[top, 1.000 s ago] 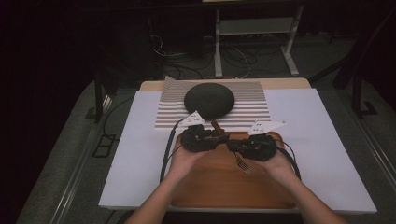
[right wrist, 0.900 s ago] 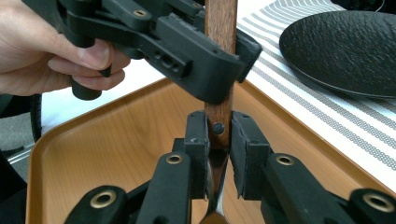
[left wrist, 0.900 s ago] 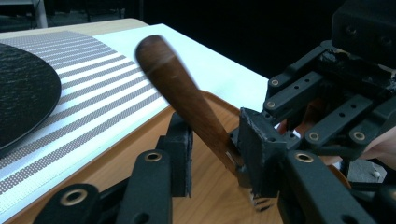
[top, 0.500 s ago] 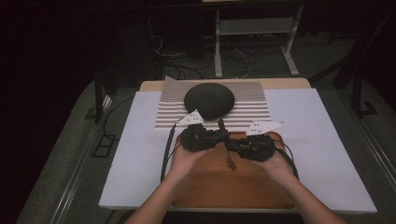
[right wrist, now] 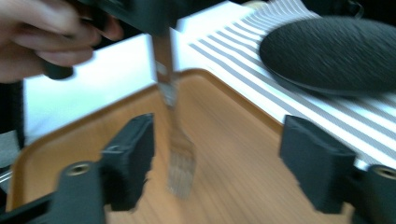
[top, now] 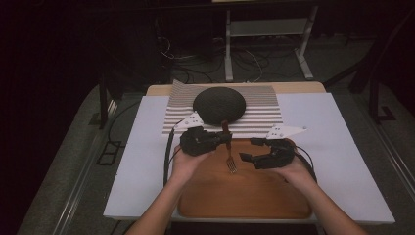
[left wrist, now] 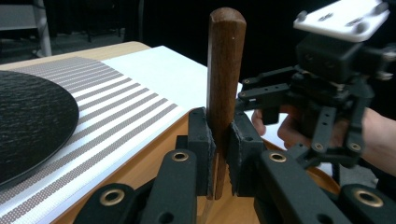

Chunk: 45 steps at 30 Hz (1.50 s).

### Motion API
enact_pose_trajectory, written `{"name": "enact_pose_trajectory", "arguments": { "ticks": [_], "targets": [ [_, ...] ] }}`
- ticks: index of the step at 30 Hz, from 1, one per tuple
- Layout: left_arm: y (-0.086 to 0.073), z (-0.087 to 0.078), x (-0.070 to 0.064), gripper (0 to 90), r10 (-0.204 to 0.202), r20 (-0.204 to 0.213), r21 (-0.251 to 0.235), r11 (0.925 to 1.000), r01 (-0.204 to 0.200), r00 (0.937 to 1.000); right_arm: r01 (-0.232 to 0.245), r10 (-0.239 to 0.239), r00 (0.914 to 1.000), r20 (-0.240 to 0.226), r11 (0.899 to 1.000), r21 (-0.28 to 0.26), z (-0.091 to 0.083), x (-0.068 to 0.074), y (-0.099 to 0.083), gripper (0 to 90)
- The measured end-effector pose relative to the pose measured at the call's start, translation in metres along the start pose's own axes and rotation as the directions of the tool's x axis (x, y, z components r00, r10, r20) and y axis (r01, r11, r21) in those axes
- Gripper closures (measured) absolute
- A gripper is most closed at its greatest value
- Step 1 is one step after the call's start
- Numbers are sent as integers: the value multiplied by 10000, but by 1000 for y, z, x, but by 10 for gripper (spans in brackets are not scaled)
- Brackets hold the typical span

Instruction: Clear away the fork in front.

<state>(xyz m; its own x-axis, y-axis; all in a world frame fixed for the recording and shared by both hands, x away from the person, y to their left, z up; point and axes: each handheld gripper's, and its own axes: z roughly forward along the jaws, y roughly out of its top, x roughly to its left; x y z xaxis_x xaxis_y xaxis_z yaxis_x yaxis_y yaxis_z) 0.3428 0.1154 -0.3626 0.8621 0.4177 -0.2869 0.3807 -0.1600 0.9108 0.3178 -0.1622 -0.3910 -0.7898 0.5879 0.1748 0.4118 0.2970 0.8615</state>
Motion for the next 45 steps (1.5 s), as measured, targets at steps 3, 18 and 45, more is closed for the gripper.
{"name": "enact_pose_trajectory", "arguments": {
  "ticks": [3,18,45],
  "targets": [
    [0,-7,4,808,-35,15,-36,10000,35,10000,-128,128,9999,54,9999,13,-4,-5,-5,183],
    [9,-45,14,806,291,323,602,9977,-310,9991,-88,49,9900,1408,9996,269,-51,-32,-55,94],
    [-20,-94,16,804,-783,263,1859,9799,721,9966,-430,363,9762,2138,9987,267,-80,-33,-88,102]
  ]
}}
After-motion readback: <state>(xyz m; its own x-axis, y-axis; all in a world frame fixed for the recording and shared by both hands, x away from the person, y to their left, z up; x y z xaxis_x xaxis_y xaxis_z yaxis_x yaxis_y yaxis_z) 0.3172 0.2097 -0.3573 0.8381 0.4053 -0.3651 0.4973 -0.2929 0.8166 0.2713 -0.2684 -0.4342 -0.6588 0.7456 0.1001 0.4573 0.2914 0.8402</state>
